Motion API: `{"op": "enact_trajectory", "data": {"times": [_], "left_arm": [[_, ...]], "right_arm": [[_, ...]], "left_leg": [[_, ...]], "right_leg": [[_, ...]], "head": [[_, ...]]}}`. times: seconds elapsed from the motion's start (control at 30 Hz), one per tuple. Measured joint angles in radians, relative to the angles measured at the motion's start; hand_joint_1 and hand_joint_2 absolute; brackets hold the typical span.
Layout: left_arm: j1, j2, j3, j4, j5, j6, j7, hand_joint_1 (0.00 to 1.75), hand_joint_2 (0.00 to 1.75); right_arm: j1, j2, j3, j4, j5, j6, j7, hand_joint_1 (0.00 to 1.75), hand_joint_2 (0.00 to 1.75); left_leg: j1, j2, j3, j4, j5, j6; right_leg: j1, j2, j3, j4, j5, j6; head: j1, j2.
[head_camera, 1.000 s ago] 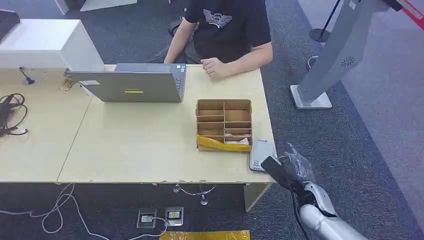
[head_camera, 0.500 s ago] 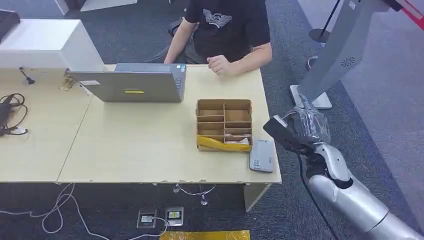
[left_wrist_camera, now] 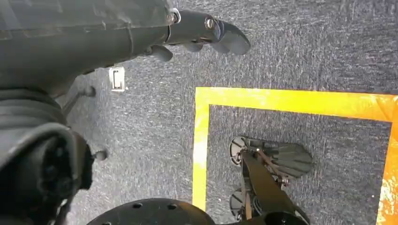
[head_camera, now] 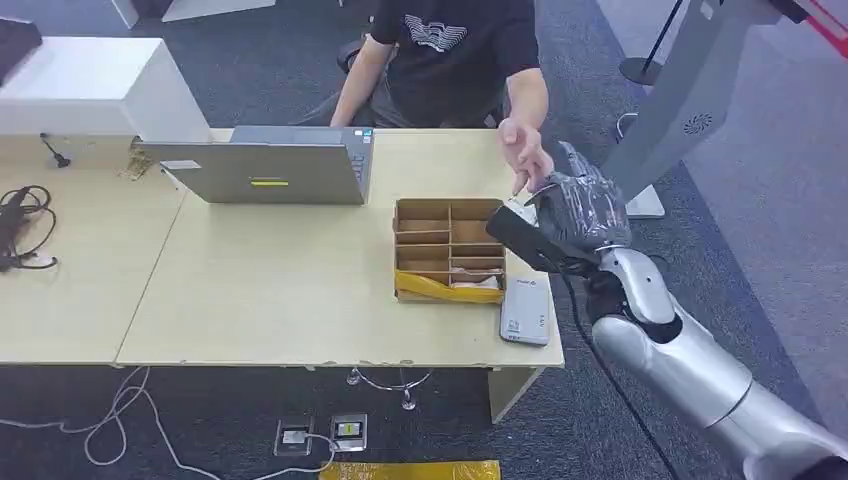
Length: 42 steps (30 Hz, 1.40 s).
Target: Pass the card to the sensor for recognition and then transmit it.
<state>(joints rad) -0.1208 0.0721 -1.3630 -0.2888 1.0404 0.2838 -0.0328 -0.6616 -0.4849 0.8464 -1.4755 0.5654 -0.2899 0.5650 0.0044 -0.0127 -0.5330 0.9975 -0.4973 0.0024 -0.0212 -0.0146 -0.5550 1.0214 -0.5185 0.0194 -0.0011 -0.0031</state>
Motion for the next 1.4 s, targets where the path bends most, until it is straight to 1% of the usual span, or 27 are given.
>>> {"op": "enact_trajectory", "data": {"times": [0.17, 0.4, 0.67, 0.7, 0.77, 0.97, 1.07, 1.2, 1.4], "left_arm": [[0.0, 0.0, 0.0, 0.0, -0.006, 0.013, -0.002, 0.0, 0.0], [0.001, 0.0, 0.0, 0.0, -0.006, 0.006, -0.003, 0.0, 0.0], [0.001, 0.0, 0.0, 0.0, -0.001, -0.005, 0.006, 0.0, 0.0], [0.001, 0.0, 0.0, 0.0, 0.001, -0.006, 0.011, 0.0, 0.0], [0.002, 0.0, 0.0, 0.0, 0.001, -0.006, 0.017, 0.0, 0.0], [0.001, 0.0, 0.0, 0.0, 0.003, -0.002, 0.018, 0.0, 0.0], [0.002, 0.0, 0.0, 0.003, 0.003, -0.003, 0.018, 0.0, 0.0], [0.002, 0.0, 0.0, 0.005, 0.003, -0.007, 0.018, 0.0, 0.0], [0.003, 0.0, 0.0, 0.006, 0.001, -0.024, 0.019, 0.0, 0.0]], "right_arm": [[0.002, -0.001, 0.01, 0.0, 0.014, -0.005, 0.028, 1.75, 1.75], [0.009, 0.0, 0.009, 0.0, 0.043, -0.006, 0.041, 1.75, 1.75], [0.019, -0.001, 0.002, 0.0, 0.083, 0.019, 0.047, 1.75, 1.75], [0.02, 0.0, -0.002, 0.0, 0.087, 0.026, 0.047, 0.0, 1.75], [0.022, -0.001, -0.005, 0.0, 0.096, 0.038, 0.047, 0.0, 1.75], [0.031, 0.0, -0.019, 0.0, 0.133, 0.039, 0.052, 0.0, 1.75], [0.033, -0.001, -0.02, 0.0, 0.153, 0.051, 0.052, 0.0, 1.75], [0.034, -0.009, -0.02, -0.024, 0.2, 0.119, 0.071, 0.0, 1.75], [0.061, -0.046, -0.028, -0.144, 0.252, 0.261, 0.122, 0.0, 1.75]], "left_leg": [[0.0, 0.0, 0.0, 0.0, 0.0, 0.0], [0.0, 0.0, 0.0, 0.0, 0.0, 0.0], [0.0, 0.0, 0.0, 0.0, 0.0, 0.0], [0.0, 0.0, 0.0, 0.0, 0.0, 0.0], [0.0, 0.0, 0.0, 0.0, 0.0, 0.0], [0.0, 0.0, 0.0, 0.0, 0.0, 0.0], [0.0, 0.0, 0.0, 0.0, 0.0, 0.0], [0.0, 0.0, 0.001, 0.0, 0.0, 0.0], [0.0, 0.0, 0.001, 0.0, 0.0, 0.0]], "right_leg": [[0.0, 0.0, 0.0, 0.0, 0.0, 0.0], [0.0, 0.001, 0.0, 0.0, 0.0, 0.0], [0.0, 0.001, 0.0, 0.0, 0.0, 0.0], [0.0, 0.001, 0.0, 0.0, 0.0, 0.0], [0.0, 0.001, 0.0, 0.0, 0.0, 0.0], [0.0, 0.001, 0.0, 0.0, 0.0, 0.0], [0.0, 0.001, 0.0, 0.0, 0.0, 0.0], [0.0, 0.001, 0.0, 0.0, 0.0, 0.0], [0.0, 0.002, -0.001, 0.0, 0.0, 0.0]], "head": [[0.0, 0.0], [0.0, 0.0], [0.0, 0.0], [0.0, 0.0], [0.0, 0.0], [0.0, 0.0], [0.0, 0.0], [0.0, 0.0], [0.0, 0.0]]}}
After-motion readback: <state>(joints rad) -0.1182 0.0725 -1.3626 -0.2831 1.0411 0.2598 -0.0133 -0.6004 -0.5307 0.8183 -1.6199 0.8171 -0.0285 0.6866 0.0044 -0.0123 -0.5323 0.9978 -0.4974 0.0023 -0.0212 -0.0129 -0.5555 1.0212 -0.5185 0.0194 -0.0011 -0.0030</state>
